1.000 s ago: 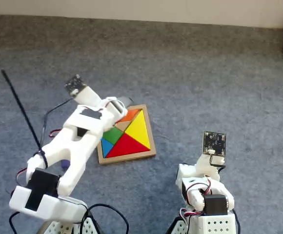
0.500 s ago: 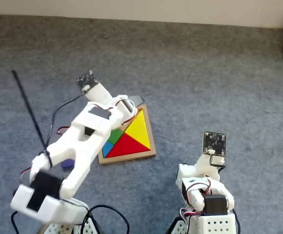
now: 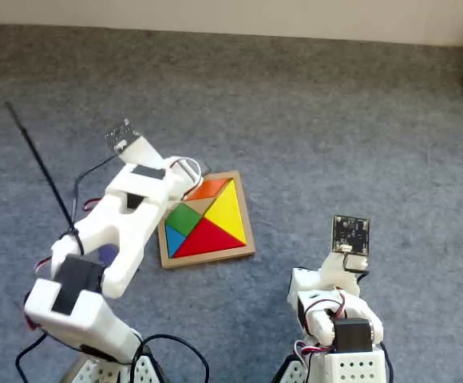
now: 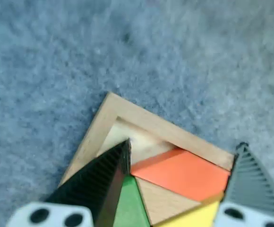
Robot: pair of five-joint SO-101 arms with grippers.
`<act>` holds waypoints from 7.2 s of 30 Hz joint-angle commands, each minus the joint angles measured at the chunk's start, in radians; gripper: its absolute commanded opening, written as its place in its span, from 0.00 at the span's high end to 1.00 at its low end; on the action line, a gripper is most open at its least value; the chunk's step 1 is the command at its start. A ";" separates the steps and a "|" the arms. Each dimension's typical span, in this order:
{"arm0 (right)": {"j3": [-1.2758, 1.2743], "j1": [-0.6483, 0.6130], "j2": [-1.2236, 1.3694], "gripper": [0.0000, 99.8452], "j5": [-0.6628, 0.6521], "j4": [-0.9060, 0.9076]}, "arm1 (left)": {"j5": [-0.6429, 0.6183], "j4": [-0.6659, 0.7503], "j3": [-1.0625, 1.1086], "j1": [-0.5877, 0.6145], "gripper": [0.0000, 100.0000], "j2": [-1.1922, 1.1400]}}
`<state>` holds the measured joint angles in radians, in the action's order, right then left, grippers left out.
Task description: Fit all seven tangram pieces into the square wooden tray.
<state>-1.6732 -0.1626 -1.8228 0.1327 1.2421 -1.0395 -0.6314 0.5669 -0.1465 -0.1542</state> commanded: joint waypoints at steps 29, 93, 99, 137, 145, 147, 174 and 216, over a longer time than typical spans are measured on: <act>-0.136 0.013 -0.013 0.99 0.008 0.007 | 0.189 -0.138 0.174 0.005 0.68 0.634; -0.136 0.013 -0.013 0.99 0.008 0.007 | 0.381 -0.644 0.088 0.516 0.68 0.136; -0.136 0.013 -0.013 0.99 0.008 0.007 | 0.381 -0.646 0.031 0.516 0.68 0.143; -0.136 0.013 -0.013 0.99 0.008 0.007 | 0.299 -0.680 0.027 0.288 0.99 0.133; -0.136 0.013 -0.013 0.99 0.008 0.007 | 0.301 -0.595 0.120 0.286 0.99 0.136; -0.136 0.013 -0.013 0.99 0.008 0.007 | 0.301 -0.595 0.124 0.286 0.99 0.134; -0.136 0.013 -0.013 0.99 0.008 0.007 | 0.549 -0.816 -0.162 0.050 0.99 0.564; -0.136 0.013 -0.013 0.99 0.008 0.007 | 1.126 -0.416 -0.170 -0.065 0.83 0.243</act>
<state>-1.6732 -0.1626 -1.8243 0.1327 1.2421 0.0713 -1.0395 0.4565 -0.2555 0.0867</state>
